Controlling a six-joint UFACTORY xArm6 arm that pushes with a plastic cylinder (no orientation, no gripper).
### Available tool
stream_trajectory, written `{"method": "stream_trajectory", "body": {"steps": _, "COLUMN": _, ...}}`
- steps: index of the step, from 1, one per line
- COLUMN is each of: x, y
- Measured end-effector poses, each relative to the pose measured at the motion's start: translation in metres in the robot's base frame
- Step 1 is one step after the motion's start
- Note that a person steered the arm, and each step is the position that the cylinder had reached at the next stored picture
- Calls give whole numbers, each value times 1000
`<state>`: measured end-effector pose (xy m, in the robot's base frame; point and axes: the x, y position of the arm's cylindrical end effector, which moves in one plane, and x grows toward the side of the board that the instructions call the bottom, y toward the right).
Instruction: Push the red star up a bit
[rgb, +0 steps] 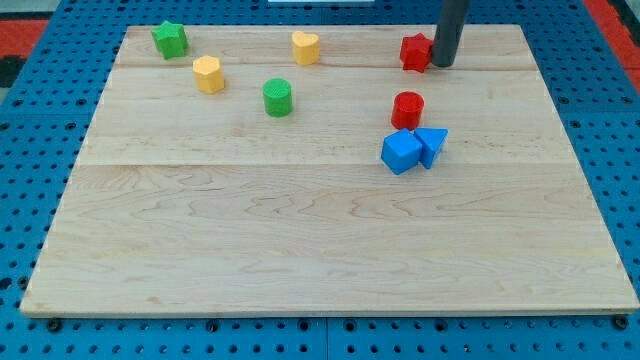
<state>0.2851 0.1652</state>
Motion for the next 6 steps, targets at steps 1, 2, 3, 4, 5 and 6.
{"method": "stream_trajectory", "body": {"steps": 1, "x": 14, "y": -80}}
{"method": "stream_trajectory", "body": {"steps": 2, "x": -38, "y": -70}}
{"method": "stream_trajectory", "body": {"steps": 3, "x": -43, "y": -19}}
{"method": "stream_trajectory", "body": {"steps": 4, "x": -8, "y": -40}}
{"method": "stream_trajectory", "body": {"steps": 5, "x": 36, "y": -26}}
{"method": "stream_trajectory", "body": {"steps": 6, "x": -4, "y": 18}}
